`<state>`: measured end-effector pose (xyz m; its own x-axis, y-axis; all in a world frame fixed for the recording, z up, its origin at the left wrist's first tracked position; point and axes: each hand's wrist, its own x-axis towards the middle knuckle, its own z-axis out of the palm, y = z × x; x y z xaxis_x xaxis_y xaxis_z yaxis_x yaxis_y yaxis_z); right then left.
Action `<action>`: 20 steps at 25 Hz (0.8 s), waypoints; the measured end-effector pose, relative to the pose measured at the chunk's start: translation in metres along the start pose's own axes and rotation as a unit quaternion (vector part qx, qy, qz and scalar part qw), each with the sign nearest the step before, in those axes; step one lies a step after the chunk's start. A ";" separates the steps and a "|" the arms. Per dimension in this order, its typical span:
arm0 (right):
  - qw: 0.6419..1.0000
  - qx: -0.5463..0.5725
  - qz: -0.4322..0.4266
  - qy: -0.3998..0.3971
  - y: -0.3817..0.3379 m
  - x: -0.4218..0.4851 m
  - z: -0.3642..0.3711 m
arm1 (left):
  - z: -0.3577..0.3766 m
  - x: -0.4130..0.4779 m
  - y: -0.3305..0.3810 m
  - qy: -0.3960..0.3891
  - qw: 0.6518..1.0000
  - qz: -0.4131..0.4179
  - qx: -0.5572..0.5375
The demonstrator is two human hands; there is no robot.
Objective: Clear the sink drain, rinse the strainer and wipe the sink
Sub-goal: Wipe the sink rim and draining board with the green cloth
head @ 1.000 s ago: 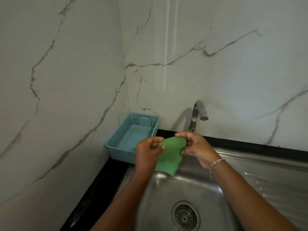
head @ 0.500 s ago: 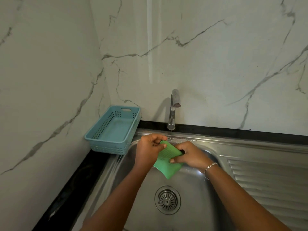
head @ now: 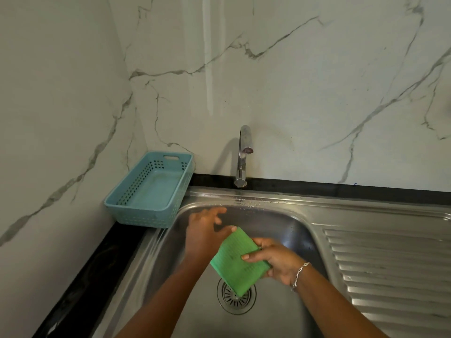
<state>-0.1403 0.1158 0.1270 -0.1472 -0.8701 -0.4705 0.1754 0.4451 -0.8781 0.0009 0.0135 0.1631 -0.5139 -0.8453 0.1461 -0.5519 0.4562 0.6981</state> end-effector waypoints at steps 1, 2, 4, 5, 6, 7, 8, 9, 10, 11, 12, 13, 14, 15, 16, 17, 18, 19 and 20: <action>0.999 0.033 0.019 0.014 0.007 0.004 -0.004 | -0.003 0.002 -0.008 0.042 0.998 0.000 0.054; 0.997 0.063 0.038 0.033 0.012 0.008 -0.009 | -0.008 0.004 -0.017 0.090 0.991 0.000 0.096; 0.989 0.106 0.067 0.079 0.016 0.015 -0.020 | -0.019 0.008 -0.037 0.182 0.973 -0.008 0.144; 0.984 0.123 0.072 0.107 0.014 0.019 -0.027 | -0.024 0.011 -0.047 0.210 0.965 -0.020 0.158; 0.979 0.135 0.065 0.140 0.009 0.024 -0.034 | -0.029 0.013 -0.057 0.215 0.962 -0.034 0.167; 0.973 0.132 0.048 0.183 0.002 0.029 -0.042 | -0.033 0.015 -0.065 0.205 0.962 -0.046 0.173; 0.965 0.108 0.023 0.239 -0.006 0.036 -0.051 | -0.036 0.018 -0.073 0.191 0.964 -0.055 0.179; 0.952 0.057 -0.001 0.301 -0.014 0.043 -0.060 | -0.037 0.020 -0.079 0.181 0.964 -0.061 0.186; 0.930 -0.027 -0.017 0.367 -0.023 0.050 -0.068 | -0.038 0.022 -0.084 0.174 0.964 -0.064 0.192; 0.893 -0.128 -0.025 0.430 -0.030 0.058 -0.076 | -0.038 0.024 -0.089 0.171 0.963 -0.065 0.197; 0.849 -0.220 -0.033 0.479 -0.037 0.065 -0.081 | -0.038 0.025 -0.092 0.170 0.962 -0.066 0.202; 0.810 -0.285 -0.039 0.511 -0.041 0.072 -0.085 | -0.037 0.026 -0.095 0.172 0.961 -0.068 0.206; 0.783 -0.322 -0.040 0.531 -0.042 0.081 -0.089 | -0.038 0.028 -0.097 0.175 0.960 -0.068 0.210; 0.769 -0.340 -0.033 0.540 -0.043 0.091 -0.090 | -0.038 0.029 -0.099 0.183 0.958 -0.067 0.211; 0.763 -0.355 -0.017 0.539 -0.043 0.101 -0.090 | -0.039 0.030 -0.099 0.191 0.956 -0.066 0.211; 0.758 -0.378 0.003 0.531 -0.041 0.114 -0.087 | -0.040 0.031 -0.100 0.197 0.956 -0.067 0.208; 0.750 -0.404 0.023 0.522 -0.037 0.127 -0.083 | -0.041 0.032 -0.101 0.199 0.956 -0.067 0.206; 0.741 -0.425 0.039 0.518 -0.032 0.138 -0.079 | -0.042 0.033 -0.102 0.197 0.957 -0.064 0.206; 0.736 -0.431 0.049 0.521 -0.028 0.146 -0.075 | -0.042 0.034 -0.103 0.194 0.957 -0.061 0.208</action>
<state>-0.2398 -0.0082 0.0764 -0.9192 -0.3910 0.0471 -0.3813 0.8539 -0.3542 0.0677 -0.0740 0.1256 -0.1923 -0.9019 0.3868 -0.8474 0.3514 0.3981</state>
